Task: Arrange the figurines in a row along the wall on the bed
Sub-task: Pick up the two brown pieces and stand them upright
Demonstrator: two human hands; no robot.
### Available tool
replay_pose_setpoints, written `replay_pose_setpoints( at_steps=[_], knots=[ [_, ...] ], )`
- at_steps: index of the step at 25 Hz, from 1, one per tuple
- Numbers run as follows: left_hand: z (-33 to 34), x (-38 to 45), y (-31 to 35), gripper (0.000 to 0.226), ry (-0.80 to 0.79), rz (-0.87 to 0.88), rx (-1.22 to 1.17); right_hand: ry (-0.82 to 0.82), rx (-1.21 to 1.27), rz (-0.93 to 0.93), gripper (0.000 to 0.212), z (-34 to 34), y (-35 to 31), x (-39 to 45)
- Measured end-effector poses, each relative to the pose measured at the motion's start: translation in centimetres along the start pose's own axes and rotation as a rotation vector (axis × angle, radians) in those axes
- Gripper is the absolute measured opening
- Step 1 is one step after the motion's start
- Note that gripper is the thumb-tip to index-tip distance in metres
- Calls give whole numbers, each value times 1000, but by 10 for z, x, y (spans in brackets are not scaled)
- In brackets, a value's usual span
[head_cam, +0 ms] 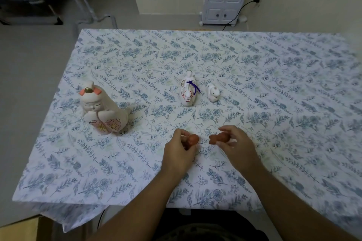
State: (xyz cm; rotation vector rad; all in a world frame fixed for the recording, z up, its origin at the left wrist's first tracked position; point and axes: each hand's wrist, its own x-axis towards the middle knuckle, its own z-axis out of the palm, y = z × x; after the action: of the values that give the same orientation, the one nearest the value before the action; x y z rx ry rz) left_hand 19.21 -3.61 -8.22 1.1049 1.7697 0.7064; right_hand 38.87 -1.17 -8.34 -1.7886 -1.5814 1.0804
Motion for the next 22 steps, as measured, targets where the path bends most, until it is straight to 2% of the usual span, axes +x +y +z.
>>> replay_pose_setpoints(
  at_steps=[2, 5, 8, 10, 12, 15, 19, 22],
  knots=[
    [0, 5, 5, 34, 21, 43, -17, -17, 30, -64, 48, 2, -5, 8],
    [5, 18, 7, 47, 55, 121, 27, -62, -64, -189, 48, 3, -5, 18],
    [11, 23, 3, 30, 78, 203, 87, -101, -84, -233, 46, 8, 1, 18],
    [13, 23, -2, 23, 98, 194, 68, -98, -74, -211, 47, 16, 3, 14],
    [14, 23, -5, 26, 91, 148, 37, -54, -51, -144, 47, 24, 2, 12],
    [12, 24, -7, 25, 67, 131, 37, -23, -17, -87, 37, 28, -2, 15],
    [10, 25, -6, 30, 27, 120, 45, -170, -118, -162, 42, 25, 2, 20],
    [9, 26, -5, 29, 18, 111, 71, -211, -145, -186, 44, 23, 0, 23]
  ],
)
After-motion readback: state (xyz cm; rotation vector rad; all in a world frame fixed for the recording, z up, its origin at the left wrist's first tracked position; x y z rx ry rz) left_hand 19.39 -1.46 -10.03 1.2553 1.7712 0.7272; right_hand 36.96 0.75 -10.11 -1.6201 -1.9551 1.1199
